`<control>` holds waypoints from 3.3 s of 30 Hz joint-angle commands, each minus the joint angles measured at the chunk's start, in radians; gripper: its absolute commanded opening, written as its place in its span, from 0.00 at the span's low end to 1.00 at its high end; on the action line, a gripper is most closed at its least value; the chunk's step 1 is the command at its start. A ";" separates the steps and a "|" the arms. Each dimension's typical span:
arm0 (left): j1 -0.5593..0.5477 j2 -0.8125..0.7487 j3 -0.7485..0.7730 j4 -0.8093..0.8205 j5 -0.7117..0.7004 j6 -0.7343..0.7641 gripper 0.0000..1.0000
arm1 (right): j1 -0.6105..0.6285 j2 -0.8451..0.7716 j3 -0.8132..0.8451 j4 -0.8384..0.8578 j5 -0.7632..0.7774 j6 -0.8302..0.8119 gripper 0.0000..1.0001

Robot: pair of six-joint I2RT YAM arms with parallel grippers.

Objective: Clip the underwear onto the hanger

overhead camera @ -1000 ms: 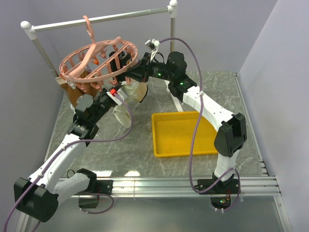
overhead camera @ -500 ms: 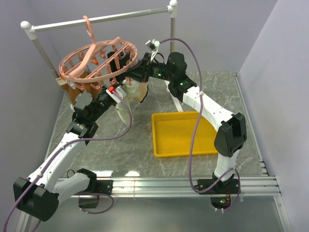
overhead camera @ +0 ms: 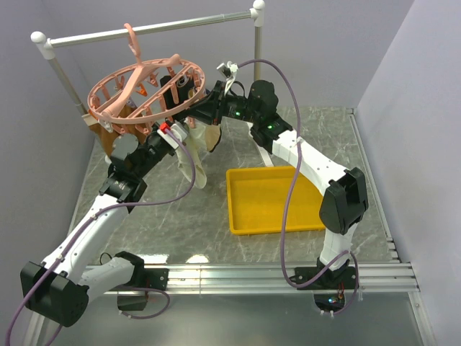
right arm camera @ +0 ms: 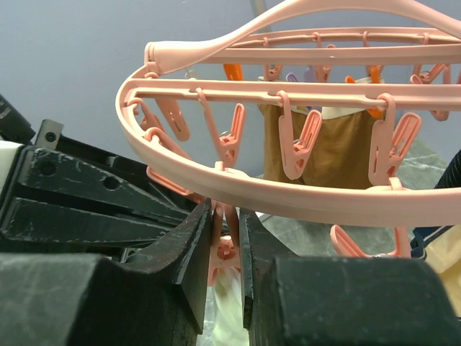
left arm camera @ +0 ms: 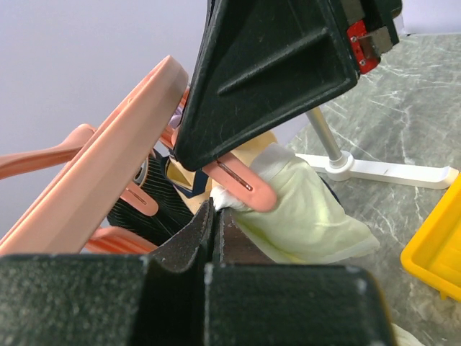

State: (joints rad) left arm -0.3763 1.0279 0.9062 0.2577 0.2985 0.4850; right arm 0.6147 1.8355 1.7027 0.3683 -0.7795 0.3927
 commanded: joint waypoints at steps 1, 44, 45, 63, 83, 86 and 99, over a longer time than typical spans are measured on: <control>0.004 0.006 0.059 0.029 0.017 -0.040 0.00 | -0.006 -0.027 -0.003 0.067 -0.038 0.003 0.00; 0.004 0.037 0.079 0.011 0.004 -0.226 0.01 | -0.006 -0.044 0.000 0.096 -0.009 0.051 0.11; 0.002 0.040 0.083 0.009 0.001 -0.227 0.00 | -0.004 -0.044 0.000 0.096 -0.009 0.055 0.11; 0.004 0.029 0.094 0.023 0.031 -0.304 0.00 | -0.006 -0.051 -0.043 0.126 -0.007 -0.009 0.11; 0.004 0.032 0.103 0.012 0.033 -0.309 0.01 | -0.006 -0.067 -0.035 0.104 -0.018 -0.025 0.63; 0.004 0.032 0.106 0.000 0.030 -0.304 0.00 | -0.004 -0.077 -0.032 0.081 -0.009 -0.035 0.73; 0.004 0.015 0.096 -0.067 0.021 -0.310 0.20 | -0.007 -0.119 -0.048 -0.063 -0.001 -0.113 0.76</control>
State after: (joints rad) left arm -0.3717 1.0706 0.9665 0.1883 0.3161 0.1928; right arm 0.6125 1.7889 1.6634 0.3420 -0.7860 0.3157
